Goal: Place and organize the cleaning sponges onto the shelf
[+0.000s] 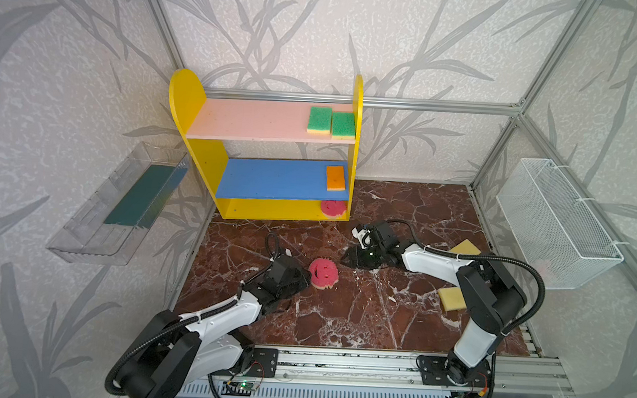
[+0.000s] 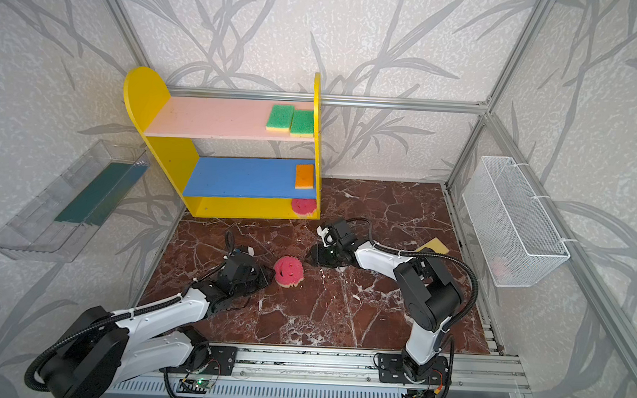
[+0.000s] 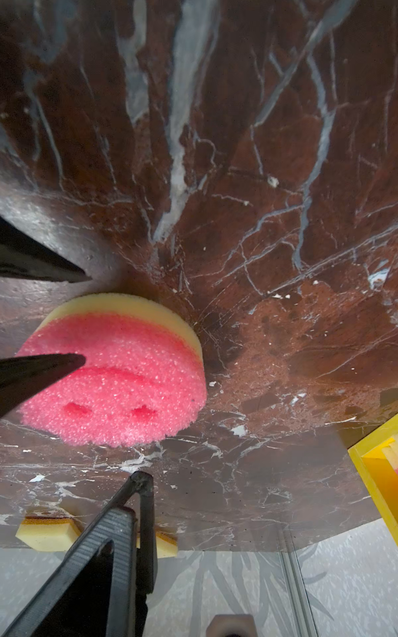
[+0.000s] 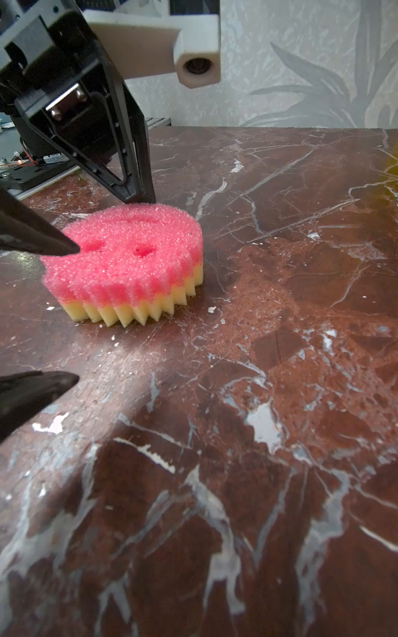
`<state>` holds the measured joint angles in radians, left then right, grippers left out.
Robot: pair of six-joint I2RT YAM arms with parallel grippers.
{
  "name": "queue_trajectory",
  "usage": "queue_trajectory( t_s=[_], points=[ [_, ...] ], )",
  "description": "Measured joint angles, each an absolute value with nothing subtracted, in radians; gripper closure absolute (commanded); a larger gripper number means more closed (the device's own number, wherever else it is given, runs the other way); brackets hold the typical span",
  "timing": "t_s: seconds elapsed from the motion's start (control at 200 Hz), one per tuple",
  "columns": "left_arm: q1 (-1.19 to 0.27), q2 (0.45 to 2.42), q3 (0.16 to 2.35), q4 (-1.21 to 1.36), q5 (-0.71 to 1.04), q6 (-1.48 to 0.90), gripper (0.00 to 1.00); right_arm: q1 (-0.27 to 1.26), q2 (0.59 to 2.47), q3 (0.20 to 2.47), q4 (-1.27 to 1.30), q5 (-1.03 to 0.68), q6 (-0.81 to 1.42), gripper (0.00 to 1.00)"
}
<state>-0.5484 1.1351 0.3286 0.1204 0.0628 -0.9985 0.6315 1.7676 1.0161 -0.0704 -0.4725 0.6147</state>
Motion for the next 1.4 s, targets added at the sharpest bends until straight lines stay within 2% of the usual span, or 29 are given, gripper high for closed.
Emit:
queue_trajectory(
  t_s=[0.19,0.525,0.58,0.665,0.98,1.399],
  points=[
    [-0.548,1.161,0.340,0.152,0.072,-1.003,0.65,0.624,1.757,1.005,-0.059,-0.476,0.609,0.47],
    [-0.548,1.207,0.353,0.192,0.082,-1.007,0.74,0.620,1.757,0.990,-0.053,-0.480,0.609,0.47],
    [-0.548,1.210,0.353,0.195,0.084,-1.007,0.81,0.620,1.757,0.990,-0.053,-0.480,0.609,0.47],
    [-0.548,1.210,0.353,0.200,0.085,-1.011,1.00,0.620,1.757,0.989,-0.052,-0.480,0.608,0.47],
    [-0.548,1.194,0.353,0.199,0.084,-1.017,1.00,0.619,1.743,0.974,-0.050,-0.480,0.609,0.47],
    [-0.515,1.037,0.384,0.136,0.015,-1.053,1.00,0.554,1.601,0.912,-0.053,-0.488,0.608,0.47]
  ],
)
